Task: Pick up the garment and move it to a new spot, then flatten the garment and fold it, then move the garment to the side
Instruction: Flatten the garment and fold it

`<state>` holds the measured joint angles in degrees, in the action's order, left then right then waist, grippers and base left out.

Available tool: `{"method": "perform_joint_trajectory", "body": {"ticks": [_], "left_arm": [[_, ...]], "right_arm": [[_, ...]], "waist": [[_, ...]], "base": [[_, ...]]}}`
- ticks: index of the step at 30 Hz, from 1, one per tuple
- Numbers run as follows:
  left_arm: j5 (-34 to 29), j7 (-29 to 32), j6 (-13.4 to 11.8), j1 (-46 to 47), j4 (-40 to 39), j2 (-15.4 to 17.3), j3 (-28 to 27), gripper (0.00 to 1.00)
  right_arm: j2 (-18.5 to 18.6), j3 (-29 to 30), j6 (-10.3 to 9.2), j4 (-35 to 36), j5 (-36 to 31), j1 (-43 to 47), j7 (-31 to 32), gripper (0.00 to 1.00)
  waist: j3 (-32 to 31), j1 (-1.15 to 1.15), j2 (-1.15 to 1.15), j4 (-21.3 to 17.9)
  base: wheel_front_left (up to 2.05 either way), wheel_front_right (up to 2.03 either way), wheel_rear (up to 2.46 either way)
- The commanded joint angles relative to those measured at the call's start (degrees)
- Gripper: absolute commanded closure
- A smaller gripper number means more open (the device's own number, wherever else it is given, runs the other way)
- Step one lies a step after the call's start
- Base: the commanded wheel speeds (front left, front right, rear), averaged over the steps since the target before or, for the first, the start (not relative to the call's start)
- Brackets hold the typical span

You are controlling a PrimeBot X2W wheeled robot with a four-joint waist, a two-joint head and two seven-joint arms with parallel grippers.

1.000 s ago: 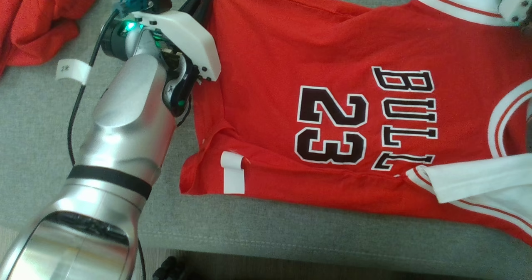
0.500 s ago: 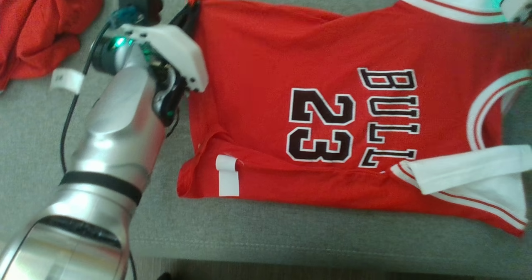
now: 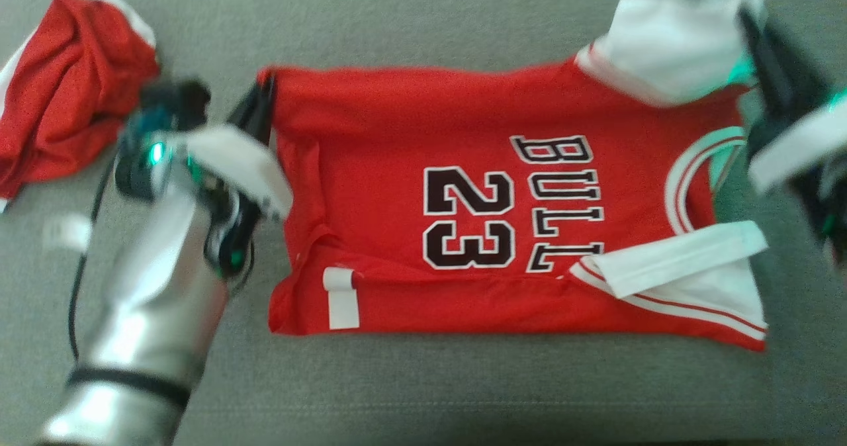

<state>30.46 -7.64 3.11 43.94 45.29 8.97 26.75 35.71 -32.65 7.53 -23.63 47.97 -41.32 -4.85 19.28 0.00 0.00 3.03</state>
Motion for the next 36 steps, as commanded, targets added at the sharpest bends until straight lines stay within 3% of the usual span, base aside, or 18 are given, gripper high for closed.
{"method": "perform_joint_trajectory", "body": {"ticks": [1, 8, 14, 15, 16, 17, 18, 22, 23, 28, 36], "left_arm": [[0.82, -0.29, -0.70, -2.00, -3.57, 2.99, -2.49, 1.00], [3.66, 2.10, -5.17, -16.89, -17.76, 6.27, -4.49, 1.00], [6.14, 6.31, -9.12, -28.04, -28.76, 8.15, -5.38, 1.00], [6.32, 6.95, -9.75, -29.40, -29.96, 8.34, -5.34, 1.00], [6.50, 7.57, -10.21, -30.60, -30.87, 8.46, -5.20, 0.89], [6.54, 8.21, -10.56, -31.66, -31.56, 8.61, -4.91, 0.55], [6.26, 8.56, -10.95, -32.51, -32.18, 8.86, -4.58, 0.00], [4.16, 6.94, -13.54, -34.90, -34.70, 9.41, -4.33, 0.00], [1.39, 4.77, -15.88, -35.71, -36.11, 9.99, -4.14, 0.00], [-4.22, -1.85, -21.22, -36.87, -40.72, 10.20, -4.58, 0.00], [-10.07, -6.35, -25.17, -37.32, -47.91, 9.78, -4.62, 0.00]], "right_arm": [[1.77, 0.71, -0.04, 2.76, 0.73, 4.64, -0.78, 1.00], [-0.84, 4.72, -0.04, 8.64, 1.21, 21.14, -0.77, 1.00], [-4.73, 9.33, -0.04, 10.69, -0.31, 30.22, 0.66, 1.00], [-5.47, 9.92, -0.04, 10.97, -0.63, 31.28, 1.11, 0.82], [-6.25, 10.48, -0.04, 11.20, -0.98, 32.30, 1.63, 0.46], [-7.03, 11.27, -0.04, 11.21, -1.50, 33.30, 2.13, 0.00], [-7.77, 12.10, -0.04, 11.31, -2.37, 34.18, 2.45, 0.00], [-11.65, 16.86, -0.04, 12.85, -7.25, 37.22, 1.78, 0.00], [-13.67, 19.74, -0.04, 14.75, -10.93, 38.52, 0.77, 0.00], [-19.35, 26.38, -0.04, 22.75, -20.74, 40.98, 0.60, 0.00], [-24.58, 29.53, -0.04, 34.18, -30.91, 42.95, 5.27, 0.00]], "waist": [[-2.17, 0.00, 0.00, -1.82], [-4.41, 0.00, 0.00, -3.99], [-5.12, 0.00, 0.00, -4.88], [-5.18, 0.00, 0.00, -4.97], [-5.26, 0.00, 0.00, -5.00], [-5.35, 0.00, 0.00, -5.02], [-5.43, 0.00, 0.00, -5.06], [-5.80, 0.00, 0.00, -5.16], [-6.00, 0.00, 0.00, -5.24], [-6.71, 0.00, 0.00, -5.38], [-8.22, 0.00, 0.00, -5.33]], "base": [[0.00, 0.00, 0.00], [0.00, 0.00, 0.00], [0.00, 0.00, 0.00], [0.00, 0.00, 0.00], [0.00, 0.00, 0.00], [0.00, 0.00, 0.00], [0.00, 0.00, 0.00], [0.00, 0.00, 0.00], [0.00, 0.00, 0.00], [0.00, 0.00, 0.00], [0.00, 0.00, 0.00]]}}
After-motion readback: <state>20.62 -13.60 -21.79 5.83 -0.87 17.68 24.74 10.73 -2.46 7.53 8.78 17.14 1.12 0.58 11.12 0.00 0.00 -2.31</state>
